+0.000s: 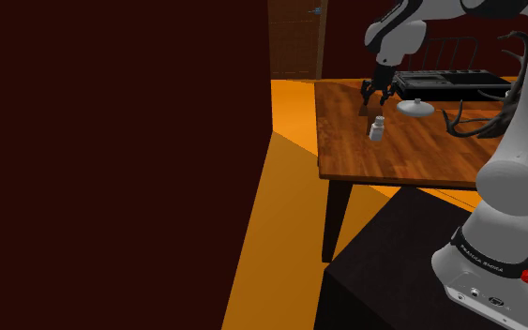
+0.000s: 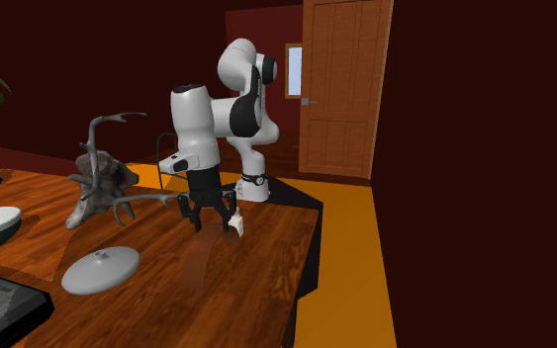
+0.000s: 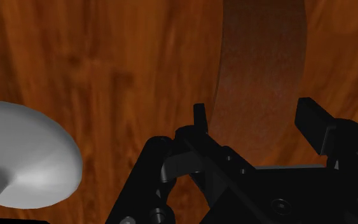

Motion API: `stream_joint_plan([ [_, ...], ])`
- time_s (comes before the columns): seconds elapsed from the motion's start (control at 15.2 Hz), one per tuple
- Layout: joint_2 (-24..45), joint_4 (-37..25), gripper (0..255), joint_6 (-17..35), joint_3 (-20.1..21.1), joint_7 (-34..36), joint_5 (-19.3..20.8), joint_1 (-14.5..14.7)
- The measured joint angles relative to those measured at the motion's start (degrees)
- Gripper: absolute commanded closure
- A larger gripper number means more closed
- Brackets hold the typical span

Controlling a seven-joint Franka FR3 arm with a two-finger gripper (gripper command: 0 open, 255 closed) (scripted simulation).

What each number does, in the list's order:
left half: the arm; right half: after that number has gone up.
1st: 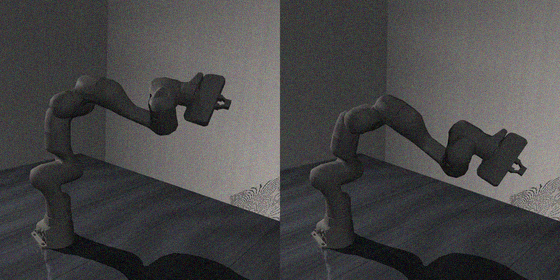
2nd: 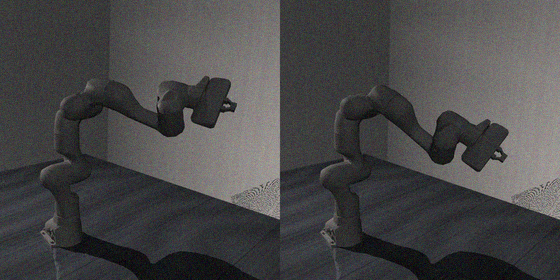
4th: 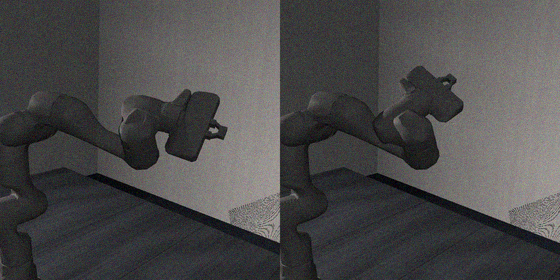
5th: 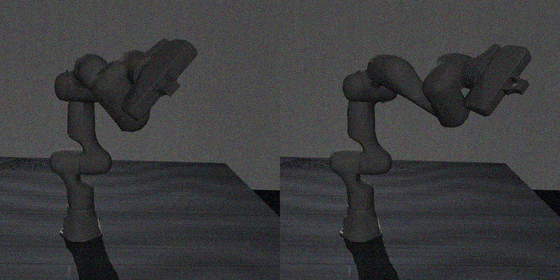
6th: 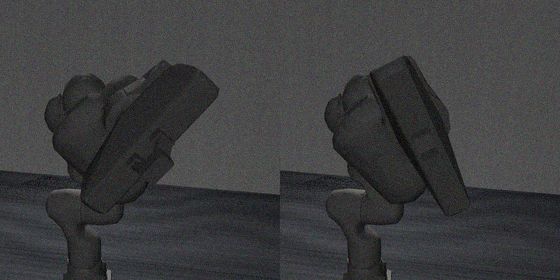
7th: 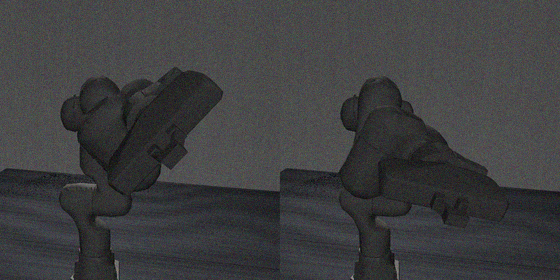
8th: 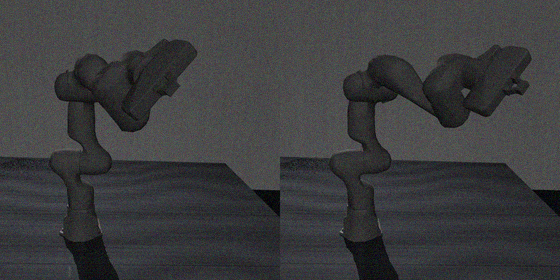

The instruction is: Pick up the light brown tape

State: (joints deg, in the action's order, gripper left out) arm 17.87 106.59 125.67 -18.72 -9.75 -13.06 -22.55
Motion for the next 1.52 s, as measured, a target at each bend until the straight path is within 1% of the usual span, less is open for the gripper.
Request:
stream_joint_plan([
  [0.66,-0.15,-0.1,255,-0.16,0.0,-0.02,0.0,0.0],
  [0.92,-1.65,-0.78,255,-2.28,-0.28,0.72,0.85,0.25],
  [1.52,-3.79,-5.06,255,-8.52,-0.75,1.89,2.23,0.31],
])
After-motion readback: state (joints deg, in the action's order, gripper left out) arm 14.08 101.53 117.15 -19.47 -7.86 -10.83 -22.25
